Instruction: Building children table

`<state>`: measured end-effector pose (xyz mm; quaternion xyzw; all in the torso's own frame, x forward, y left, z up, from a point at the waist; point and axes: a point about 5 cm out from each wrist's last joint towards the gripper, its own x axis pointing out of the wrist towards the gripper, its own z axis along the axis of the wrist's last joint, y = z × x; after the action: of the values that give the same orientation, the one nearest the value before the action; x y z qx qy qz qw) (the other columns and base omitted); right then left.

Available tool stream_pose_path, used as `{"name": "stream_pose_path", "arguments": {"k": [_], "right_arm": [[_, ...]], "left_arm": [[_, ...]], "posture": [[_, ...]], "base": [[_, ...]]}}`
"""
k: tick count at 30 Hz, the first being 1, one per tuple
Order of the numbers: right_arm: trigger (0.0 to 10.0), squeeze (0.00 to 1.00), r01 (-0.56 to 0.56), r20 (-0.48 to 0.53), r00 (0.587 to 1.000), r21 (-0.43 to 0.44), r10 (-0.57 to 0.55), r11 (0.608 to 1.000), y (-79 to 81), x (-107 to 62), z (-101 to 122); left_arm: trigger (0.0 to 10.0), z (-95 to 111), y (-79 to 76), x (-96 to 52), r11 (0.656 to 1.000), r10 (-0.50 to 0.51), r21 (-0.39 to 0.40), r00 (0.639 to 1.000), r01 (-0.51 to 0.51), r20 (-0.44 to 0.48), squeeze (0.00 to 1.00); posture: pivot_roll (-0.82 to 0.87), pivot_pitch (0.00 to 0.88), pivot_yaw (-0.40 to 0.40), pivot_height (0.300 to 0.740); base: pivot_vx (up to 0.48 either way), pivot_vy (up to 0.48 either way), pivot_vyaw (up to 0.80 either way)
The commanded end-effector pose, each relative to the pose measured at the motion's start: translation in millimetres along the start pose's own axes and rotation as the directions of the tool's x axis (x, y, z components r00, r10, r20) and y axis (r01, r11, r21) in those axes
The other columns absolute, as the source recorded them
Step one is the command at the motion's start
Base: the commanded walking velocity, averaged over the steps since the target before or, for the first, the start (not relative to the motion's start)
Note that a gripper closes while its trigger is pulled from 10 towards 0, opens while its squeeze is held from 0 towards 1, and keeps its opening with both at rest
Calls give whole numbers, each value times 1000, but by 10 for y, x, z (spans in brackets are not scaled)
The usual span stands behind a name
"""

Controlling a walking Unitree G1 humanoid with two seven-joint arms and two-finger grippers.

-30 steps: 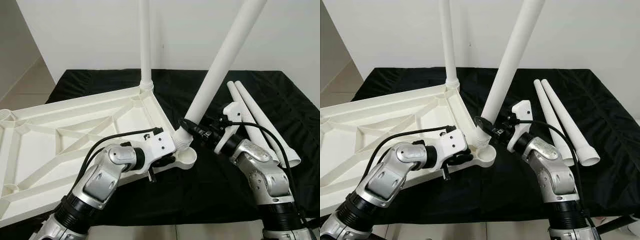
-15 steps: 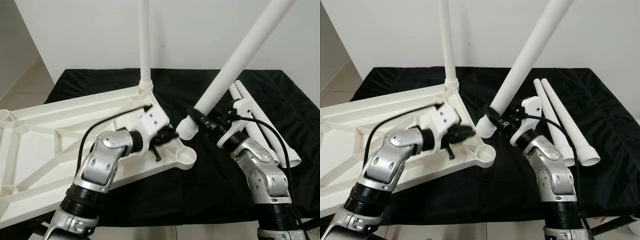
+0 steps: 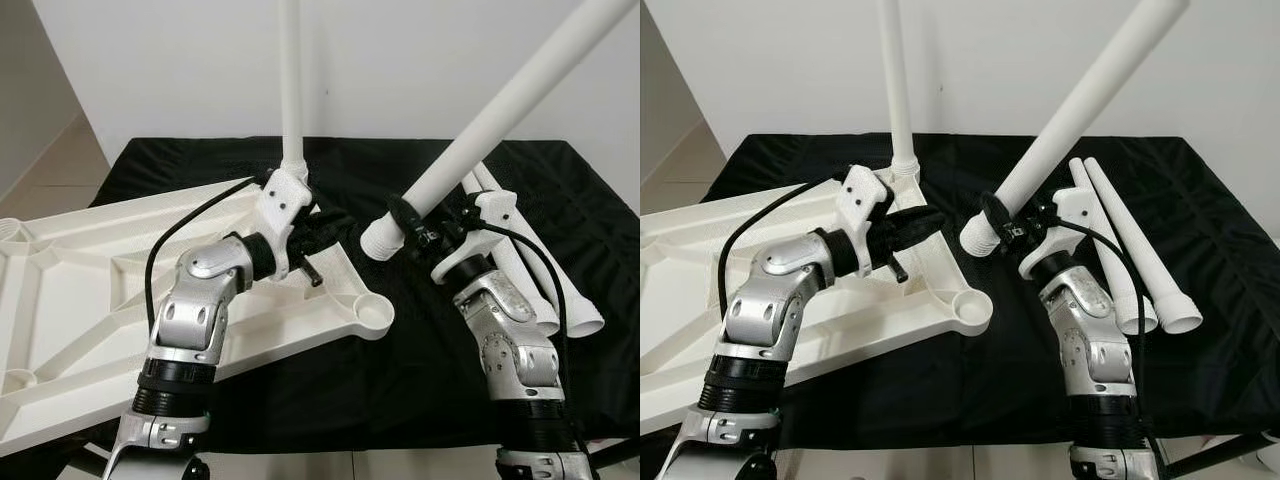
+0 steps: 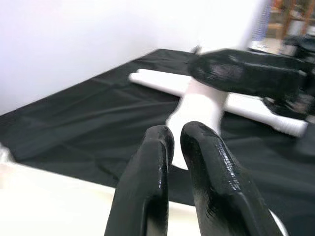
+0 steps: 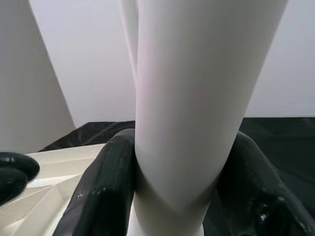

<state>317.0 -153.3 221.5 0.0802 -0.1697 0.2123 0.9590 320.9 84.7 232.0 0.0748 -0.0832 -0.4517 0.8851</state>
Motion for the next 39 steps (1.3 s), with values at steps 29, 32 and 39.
{"name": "stream_pose_path", "arguments": {"k": [29, 32, 39], "right_arm": [[10000, 0, 78, 9, 997, -144, -77, 986, 9, 71, -114], [10000, 0, 88, 10, 996, -155, -88, 984, 22, 60, -133], [10000, 0, 154, 15, 988, -200, -154, 968, 38, -42, -234]], "left_arm": [[10000, -48, 503, -314, 681, 732, -82, 678, -727, 65, 0], [10000, -84, 488, -331, 672, 740, -69, 669, -737, 63, 0], [10000, -152, 433, -398, 643, 766, -58, 640, -764, 61, 0]], "posture": [[-95, 39, 24, 740], [-98, 37, 22, 740], [-99, 23, 43, 740]], "base": [[0, 0, 0], [0, 0, 0], [0, 0, 0]]}}
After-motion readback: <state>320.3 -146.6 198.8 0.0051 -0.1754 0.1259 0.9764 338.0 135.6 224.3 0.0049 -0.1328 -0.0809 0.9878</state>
